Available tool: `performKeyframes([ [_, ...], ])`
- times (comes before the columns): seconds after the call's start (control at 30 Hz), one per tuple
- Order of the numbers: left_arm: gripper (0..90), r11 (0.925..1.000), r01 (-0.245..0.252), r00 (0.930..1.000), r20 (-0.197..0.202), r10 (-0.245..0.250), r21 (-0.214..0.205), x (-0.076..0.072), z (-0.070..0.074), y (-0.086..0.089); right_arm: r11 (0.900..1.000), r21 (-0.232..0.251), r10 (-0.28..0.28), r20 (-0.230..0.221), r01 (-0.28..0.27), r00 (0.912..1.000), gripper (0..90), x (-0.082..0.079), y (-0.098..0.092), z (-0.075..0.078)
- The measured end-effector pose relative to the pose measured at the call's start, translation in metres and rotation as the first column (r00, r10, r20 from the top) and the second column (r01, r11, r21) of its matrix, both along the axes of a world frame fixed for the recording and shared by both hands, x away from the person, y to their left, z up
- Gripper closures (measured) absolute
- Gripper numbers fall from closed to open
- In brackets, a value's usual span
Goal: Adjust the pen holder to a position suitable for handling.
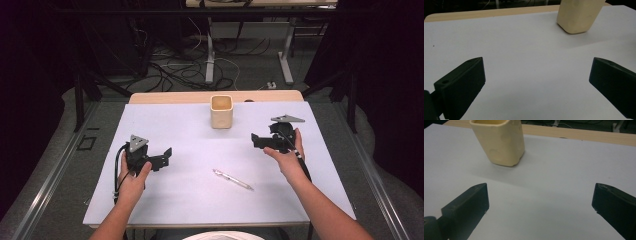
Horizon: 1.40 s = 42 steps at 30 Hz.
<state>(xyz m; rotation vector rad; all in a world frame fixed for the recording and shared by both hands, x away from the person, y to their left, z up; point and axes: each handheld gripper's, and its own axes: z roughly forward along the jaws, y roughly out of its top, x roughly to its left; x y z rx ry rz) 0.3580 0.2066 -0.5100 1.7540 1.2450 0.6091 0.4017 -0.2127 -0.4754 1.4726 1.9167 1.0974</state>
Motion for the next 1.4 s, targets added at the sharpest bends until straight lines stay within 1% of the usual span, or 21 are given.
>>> performKeyframes([
  [0.03, 0.3, 1.0, 0.003, 1.0, -0.002, -0.003, 0.008, 0.0, 0.0, 0.001, 1.0, -0.001, -0.001, 0.003, 0.001, 1.0, 0.4, 0.002, 0.001, 0.003],
  [0.2, 0.3, 1.0, 0.005, 1.0, -0.004, -0.005, 0.006, 0.0, 0.0, 0.001, 1.0, 0.001, -0.005, 0.006, 0.005, 1.0, 1.8, 0.01, 0.008, 0.011],
  [0.23, 0.3, 1.0, 0.005, 1.0, -0.003, -0.005, 0.006, 0.0, 0.0, 0.001, 1.0, 0.005, 0.0, -0.004, 0.0, 1.0, 6.5, 0.014, 0.011, 0.016],
  [0.37, 0.3, 1.0, 0.004, 1.0, -0.005, -0.004, 0.005, 0.0, 0.0, 0.001, 1.0, 0.007, 0.002, -0.01, -0.002, 0.9999, 8.2, 0.021, 0.016, 0.024],
  [0.47, 0.3, 1.0, 0.001, 1.0, -0.005, -0.001, 0.001, 0.0, 0.0, 0.001, 1.0, 0.005, -0.002, -0.031, 0.002, 0.9995, 11.7, 0.025, 0.019, 0.028],
  [0.53, 0.3, 1.0, 0.002, 1.0, -0.005, -0.002, 0.001, 0.0, 0.0, 0.001, 1.0, 0.002, -0.006, -0.037, 0.006, 0.9993, 14.5, 0.028, 0.022, 0.03],
  [0.6, 0.3, 1.0, 0.005, 1.0, -0.006, -0.005, 0.005, 0.0, 0.0, 0.001, 1.0, 0.0, -0.007, -0.041, 0.007, 0.9991, 14.5, 0.029, 0.023, 0.031],
  [0.67, 0.3, 1.0, 0.007, 0.9999, -0.009, -0.007, 0.005, 0.0, 0.0, 0.001, 1.0, -0.004, 0.001, -0.064, -0.001, 0.998, 15.4, 0.034, 0.028, 0.033],
  [0.77, 0.3, 1.0, 0.006, 0.9999, -0.011, -0.006, 0.002, 0.0, 0.0, 0.0, 0.9999, -0.012, 0.012, -0.07, -0.012, 0.9975, 17.5, 0.039, 0.032, 0.035],
  [0.8, 0.3, 1.0, 0.006, 0.9999, -0.011, -0.006, 0.002, 0.0, 0.0, 0.0, 0.9999, -0.01, 0.008, -0.074, -0.009, 0.9972, 21.5, 0.042, 0.035, 0.039],
  [0.87, 0.3, 1.0, 0.006, 0.9999, -0.01, -0.006, 0.002, 0.0, 0.0, 0.0, 0.9999, -0.011, -0.003, -0.081, 0.002, 0.9967, 24.6, 0.047, 0.039, 0.042],
  [0.93, 0.3, 1.0, 0.005, 0.9999, -0.012, -0.005, 0.0, 0.0, 0.0, 0.001, 0.9999, 0.004, -0.012, -0.105, 0.013, 0.9944, 28.0, 0.051, 0.042, 0.046],
  [0.97, 0.3, 1.0, 0.005, 0.9999, -0.013, -0.005, 0.0, 0.0, 0.0, 0.001, 0.9999, 0.0, -0.015, -0.111, 0.015, 0.9937, 29.3, 0.053, 0.044, 0.047],
  [1.03, 0.3, 1.0, 0.007, 0.9999, -0.015, -0.007, 0.003, 0.0, -0.001, 0.001, 0.9997, 0.002, -0.022, -0.122, 0.023, 0.9923, 30.1, 0.056, 0.046, 0.048],
  [1.07, 0.3, 1.0, 0.008, 0.9998, -0.016, -0.008, 0.002, 0.0, -0.001, 0.001, 0.9995, 0.005, -0.029, -0.136, 0.03, 0.9903, 30.1, 0.061, 0.049, 0.051],
  [1.17, 0.3, 1.0, 0.007, 0.9999, -0.015, -0.007, 0.002, 0.0, -0.001, 0.002, 0.9991, 0.001, -0.041, -0.151, 0.042, 0.9876, 30.1, 0.066, 0.051, 0.054],
  [1.27, 0.3, 1.0, 0.005, 0.9999, -0.014, -0.005, 0.0, 0.0, -0.001, 0.003, 0.9981, 0.0, -0.061, -0.165, 0.062, 0.9845, 32.3, 0.079, 0.056, 0.059],
  [1.3, 0.3, 1.0, 0.005, 0.9999, -0.011, -0.005, 0.001, 0.001, -0.001, 0.003, 0.9973, 0.009, -0.071, -0.174, 0.073, 0.9822, 32.7, 0.082, 0.058, 0.06],
  [1.33, 0.3, 1.0, 0.005, 0.9999, -0.015, -0.005, 0.0, 0.001, 0.0, 0.004, 0.9973, 0.009, -0.071, -0.174, 0.073, 0.9822, 32.7, 0.082, 0.058, 0.06],
  [1.37, 0.3, 1.0, 0.006, 0.9999, -0.015, -0.006, 0.0, 0.0, 0.0, 0.004, 0.9962, 0.014, -0.082, -0.186, 0.086, 0.9791, 34.2, 0.088, 0.06, 0.062],
  [1.4, 0.3, 1.0, 0.006, 0.9999, -0.012, -0.006, 0.005, 0.001, 0.0, 0.005, 0.9961, 0.014, -0.083, -0.183, 0.087, 0.9796, 34.6, 0.091, 0.061, 0.062],
])
